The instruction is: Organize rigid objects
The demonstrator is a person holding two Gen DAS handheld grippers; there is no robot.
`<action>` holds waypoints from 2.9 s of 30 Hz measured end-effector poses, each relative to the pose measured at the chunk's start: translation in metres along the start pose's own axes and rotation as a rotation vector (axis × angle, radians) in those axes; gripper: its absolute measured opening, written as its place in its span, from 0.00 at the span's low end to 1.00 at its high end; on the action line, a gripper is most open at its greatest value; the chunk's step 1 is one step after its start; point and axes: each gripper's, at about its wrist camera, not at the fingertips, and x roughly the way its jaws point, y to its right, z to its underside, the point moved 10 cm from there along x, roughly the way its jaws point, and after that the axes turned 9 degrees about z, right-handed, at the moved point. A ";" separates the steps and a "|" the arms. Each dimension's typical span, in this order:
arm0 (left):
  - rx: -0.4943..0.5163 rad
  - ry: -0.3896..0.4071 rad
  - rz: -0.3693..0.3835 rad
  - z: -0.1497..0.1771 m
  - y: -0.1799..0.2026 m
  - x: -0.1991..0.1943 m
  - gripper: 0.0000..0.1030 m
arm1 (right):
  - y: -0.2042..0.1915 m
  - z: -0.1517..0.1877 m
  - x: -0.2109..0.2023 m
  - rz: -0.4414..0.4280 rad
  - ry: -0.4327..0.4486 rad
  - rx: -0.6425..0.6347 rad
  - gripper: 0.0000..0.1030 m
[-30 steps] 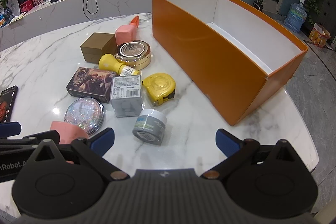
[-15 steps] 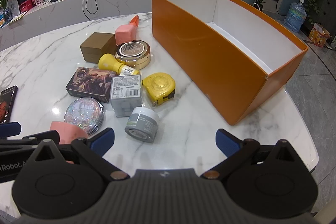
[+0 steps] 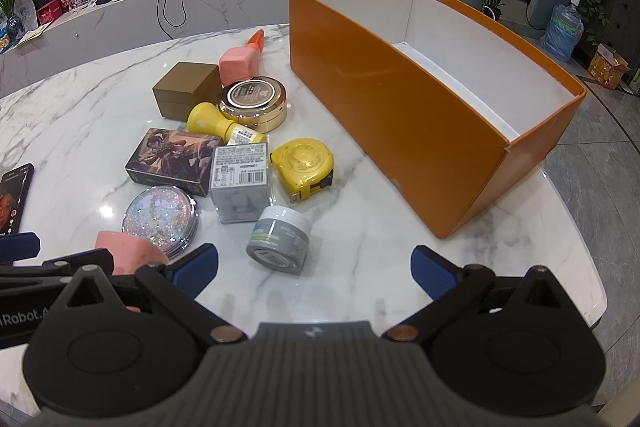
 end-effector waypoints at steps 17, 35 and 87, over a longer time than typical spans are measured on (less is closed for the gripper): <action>0.001 0.000 0.003 0.000 0.001 0.000 0.94 | -0.001 -0.001 0.000 -0.001 0.000 -0.001 0.98; 0.051 -0.033 0.078 0.019 0.018 0.012 0.94 | 0.030 -0.015 0.001 -0.057 0.134 -0.045 0.98; 0.037 -0.036 0.189 0.033 0.011 0.039 0.60 | -0.031 0.010 0.060 -0.201 -0.009 -0.064 0.46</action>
